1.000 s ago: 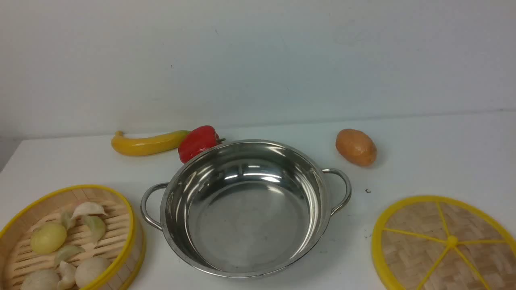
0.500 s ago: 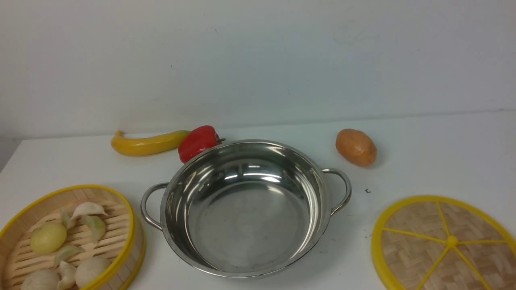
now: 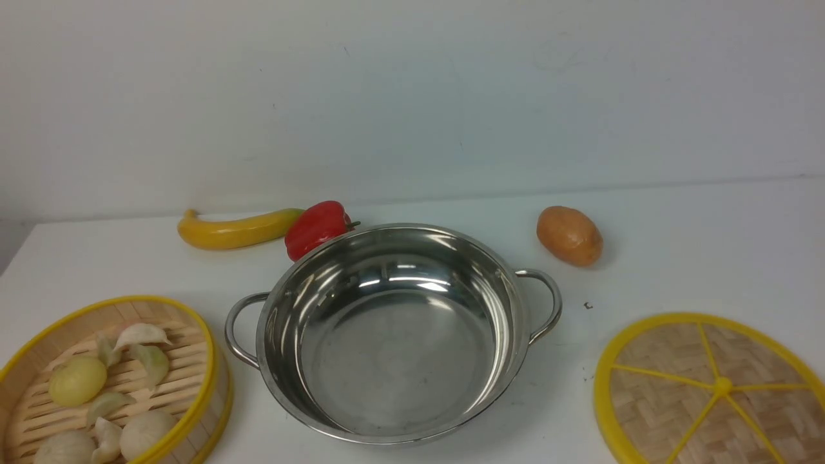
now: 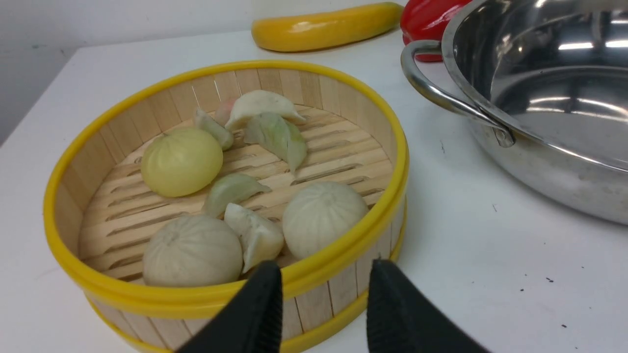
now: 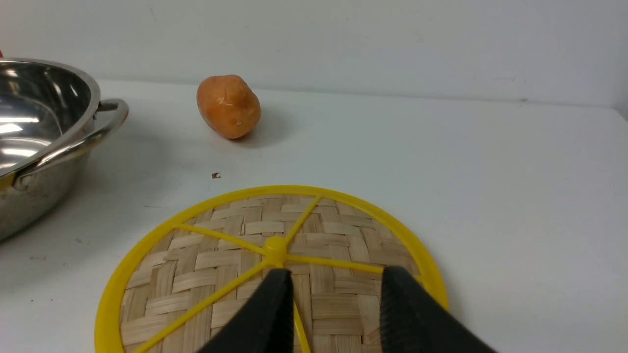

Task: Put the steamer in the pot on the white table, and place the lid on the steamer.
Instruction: 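Grasp the rim of the steamer basket holding the buns with the left gripper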

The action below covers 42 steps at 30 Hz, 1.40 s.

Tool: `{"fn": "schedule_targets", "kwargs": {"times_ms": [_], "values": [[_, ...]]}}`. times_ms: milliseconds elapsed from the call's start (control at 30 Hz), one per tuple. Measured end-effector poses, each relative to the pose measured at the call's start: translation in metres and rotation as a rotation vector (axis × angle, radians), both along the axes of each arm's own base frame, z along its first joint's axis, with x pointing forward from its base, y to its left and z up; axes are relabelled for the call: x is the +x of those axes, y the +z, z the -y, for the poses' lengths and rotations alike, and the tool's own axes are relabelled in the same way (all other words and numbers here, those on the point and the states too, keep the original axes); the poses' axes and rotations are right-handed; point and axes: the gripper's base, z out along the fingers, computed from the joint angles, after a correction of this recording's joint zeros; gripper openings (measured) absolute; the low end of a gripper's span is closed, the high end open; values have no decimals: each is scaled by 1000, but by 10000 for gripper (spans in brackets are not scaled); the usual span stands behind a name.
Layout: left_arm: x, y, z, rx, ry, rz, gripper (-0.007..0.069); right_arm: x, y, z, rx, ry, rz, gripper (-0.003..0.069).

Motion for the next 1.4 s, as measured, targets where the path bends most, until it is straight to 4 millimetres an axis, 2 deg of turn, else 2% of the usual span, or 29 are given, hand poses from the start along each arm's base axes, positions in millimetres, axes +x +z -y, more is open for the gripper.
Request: {"fn": "schedule_targets", "kwargs": {"times_ms": [1233,1367,1400], "values": [[0,0,0,-1,0,2,238,0,0,0,0,0,0,241],[1,1,1,-44,5,20,238,0,0,0,0,0,0,241],[1,2,2,-102,10,33,238,0,0,0,0,0,0,241]]}}
